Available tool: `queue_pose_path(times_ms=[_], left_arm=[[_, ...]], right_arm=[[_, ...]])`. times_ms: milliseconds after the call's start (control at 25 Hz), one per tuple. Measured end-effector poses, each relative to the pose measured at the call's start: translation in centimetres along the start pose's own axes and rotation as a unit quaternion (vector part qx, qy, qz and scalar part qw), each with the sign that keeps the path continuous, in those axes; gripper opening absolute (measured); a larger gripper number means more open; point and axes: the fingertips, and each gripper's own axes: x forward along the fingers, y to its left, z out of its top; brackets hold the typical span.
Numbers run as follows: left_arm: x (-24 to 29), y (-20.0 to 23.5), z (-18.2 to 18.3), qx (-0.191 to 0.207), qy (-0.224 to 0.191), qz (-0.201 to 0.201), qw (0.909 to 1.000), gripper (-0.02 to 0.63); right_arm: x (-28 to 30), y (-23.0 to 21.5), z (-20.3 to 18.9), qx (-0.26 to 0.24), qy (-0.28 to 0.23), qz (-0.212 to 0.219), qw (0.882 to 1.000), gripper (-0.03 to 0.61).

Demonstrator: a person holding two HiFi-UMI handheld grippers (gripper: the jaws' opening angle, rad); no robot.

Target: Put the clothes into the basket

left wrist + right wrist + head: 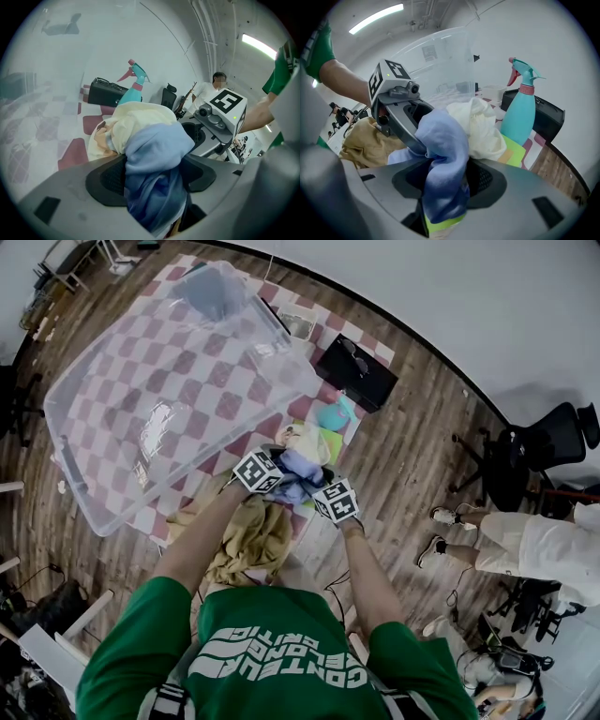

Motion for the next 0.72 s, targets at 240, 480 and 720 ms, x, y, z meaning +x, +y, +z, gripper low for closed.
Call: queue_pose_path(times_ms=[240,480,720], left_arm=[[-0.4,-1.0,0.7,0.006,-0.009,0.0,0.9999,0.247],[-1.4,-2.1,1.9,0.019,-0.023,0.004,0.9995,0.219],[-2.9,-3.6,3.9,0.037,-0.051,0.01,0.998,0.209]], right_arm=[[-0.5,0.4,0.7,-0.02,-0.004,-0.008,1.0,0.168],[-1.8,0.8,1.7,-0.032,-0.017,-0.02,0.999,0.153],[-4.2,1.2,3.5,-0.043,-0.043,-0.043,0.997,0.15]])
